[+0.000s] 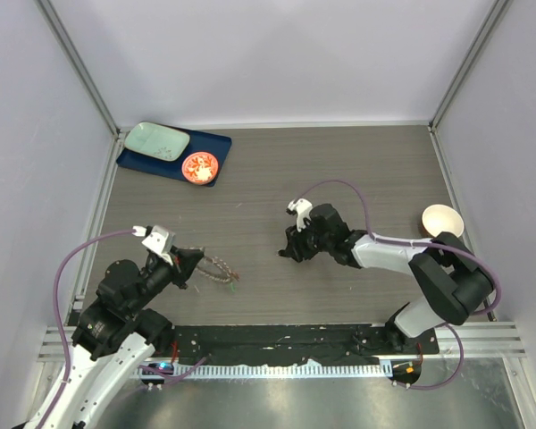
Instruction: Put the keys on the keyring
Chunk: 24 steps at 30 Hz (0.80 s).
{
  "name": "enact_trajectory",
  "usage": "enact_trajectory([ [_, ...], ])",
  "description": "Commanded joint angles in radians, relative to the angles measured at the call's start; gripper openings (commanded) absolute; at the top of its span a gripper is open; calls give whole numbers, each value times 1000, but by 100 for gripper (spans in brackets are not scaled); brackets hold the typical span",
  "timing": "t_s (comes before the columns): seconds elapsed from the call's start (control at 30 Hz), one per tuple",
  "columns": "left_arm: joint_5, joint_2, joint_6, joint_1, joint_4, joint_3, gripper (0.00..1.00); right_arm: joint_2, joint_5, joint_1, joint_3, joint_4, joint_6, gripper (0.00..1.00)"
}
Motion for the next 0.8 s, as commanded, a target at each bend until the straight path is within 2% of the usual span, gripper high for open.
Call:
enact_trajectory([
  [0.0,8,8,-3,10,85,10,0,-55,-45,28,-28,134,-122,46],
  [0.13,8,17,-5,13,83,11,0,-47,10,94,4,95,-221,45],
  [0.23,8,25,-3,14,83,11,0,-12,128,163,88,-16,-292,45],
  [0.43,4,22,-5,19,83,10,0,77,252,215,223,-201,-357,44],
  [0.77,12,25,-5,20,85,10,0,166,237,238,295,-287,-384,36],
])
